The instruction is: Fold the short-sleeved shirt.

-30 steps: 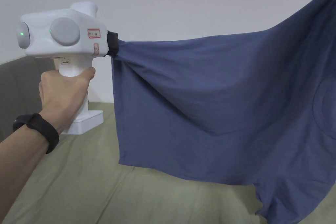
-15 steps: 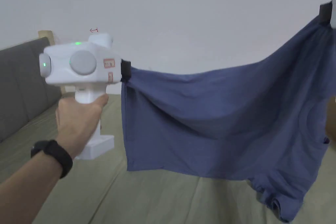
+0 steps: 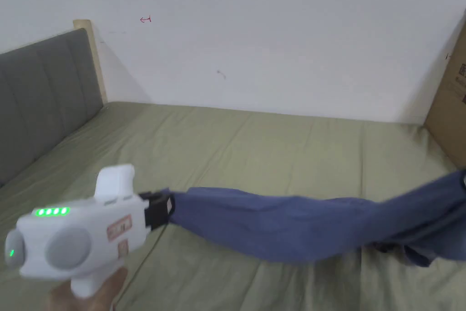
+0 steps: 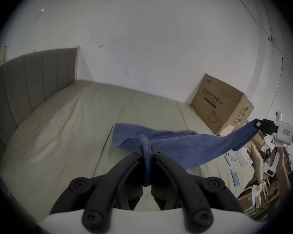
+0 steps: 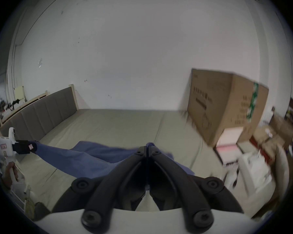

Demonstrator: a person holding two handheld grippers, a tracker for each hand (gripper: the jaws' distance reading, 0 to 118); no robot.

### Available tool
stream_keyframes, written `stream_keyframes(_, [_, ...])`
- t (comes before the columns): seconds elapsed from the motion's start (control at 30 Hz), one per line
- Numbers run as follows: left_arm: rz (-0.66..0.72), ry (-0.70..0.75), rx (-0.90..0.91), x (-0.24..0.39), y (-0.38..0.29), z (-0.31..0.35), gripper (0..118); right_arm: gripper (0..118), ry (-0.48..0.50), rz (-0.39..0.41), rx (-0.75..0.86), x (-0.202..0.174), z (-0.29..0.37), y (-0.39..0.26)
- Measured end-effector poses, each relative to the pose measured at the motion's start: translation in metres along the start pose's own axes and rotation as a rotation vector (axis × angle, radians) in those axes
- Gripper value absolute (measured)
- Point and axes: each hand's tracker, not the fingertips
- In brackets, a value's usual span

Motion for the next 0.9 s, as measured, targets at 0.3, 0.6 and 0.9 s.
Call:
stream_keyframes(0.3, [0.068, 0.06, -0.179, -0.024, -0.123, 0.061, 5, 1, -0.042, -0.165, -0.213, 0.018, 0.069, -0.143])
stream_keyframes(0.6, [0.106, 0.082, -0.317, -0.042, -0.175, 0.053, 5, 1, -0.117, -0.231, -0.386, 0.039, 0.068, -0.217])
stream_keyframes(0.9, [0.076, 0.123, -0.324, -0.042, -0.171, 0.047, 58, 63, -0.158, -0.171, -0.485, 0.059, 0.059, -0.251])
